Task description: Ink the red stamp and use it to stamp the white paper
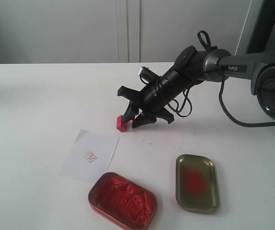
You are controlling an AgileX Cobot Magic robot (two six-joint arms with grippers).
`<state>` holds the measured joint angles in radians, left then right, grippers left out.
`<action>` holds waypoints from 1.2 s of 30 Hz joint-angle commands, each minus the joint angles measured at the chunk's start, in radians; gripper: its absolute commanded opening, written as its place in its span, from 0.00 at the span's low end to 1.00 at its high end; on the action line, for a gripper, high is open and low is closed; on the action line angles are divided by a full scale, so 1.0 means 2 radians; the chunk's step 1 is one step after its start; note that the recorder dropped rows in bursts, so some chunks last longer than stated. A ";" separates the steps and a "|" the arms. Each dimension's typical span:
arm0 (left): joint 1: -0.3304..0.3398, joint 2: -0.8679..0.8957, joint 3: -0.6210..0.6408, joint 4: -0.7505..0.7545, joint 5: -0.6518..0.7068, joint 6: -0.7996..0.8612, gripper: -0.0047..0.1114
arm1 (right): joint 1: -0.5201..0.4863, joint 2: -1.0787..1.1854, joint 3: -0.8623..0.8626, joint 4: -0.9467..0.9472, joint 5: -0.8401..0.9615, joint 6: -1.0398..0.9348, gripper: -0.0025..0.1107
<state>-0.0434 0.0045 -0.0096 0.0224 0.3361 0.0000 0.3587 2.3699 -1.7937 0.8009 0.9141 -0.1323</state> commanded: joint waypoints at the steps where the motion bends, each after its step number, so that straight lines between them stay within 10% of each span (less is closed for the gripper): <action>1: 0.000 -0.002 0.005 0.001 0.008 0.000 0.04 | -0.017 -0.005 0.002 -0.011 0.004 0.013 0.42; 12: 0.000 -0.002 0.005 0.001 0.008 0.000 0.04 | -0.045 -0.052 0.002 -0.099 0.006 0.047 0.42; 16: 0.000 -0.002 0.005 0.001 0.008 0.000 0.04 | -0.045 -0.072 0.002 -0.137 0.034 0.049 0.03; 36: 0.000 -0.002 0.005 0.001 0.008 0.000 0.04 | -0.045 -0.133 0.002 -0.236 0.153 0.085 0.02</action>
<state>-0.0434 0.0045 -0.0096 0.0224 0.3361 0.0000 0.2747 2.1227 -1.7937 0.3516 1.2138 0.0375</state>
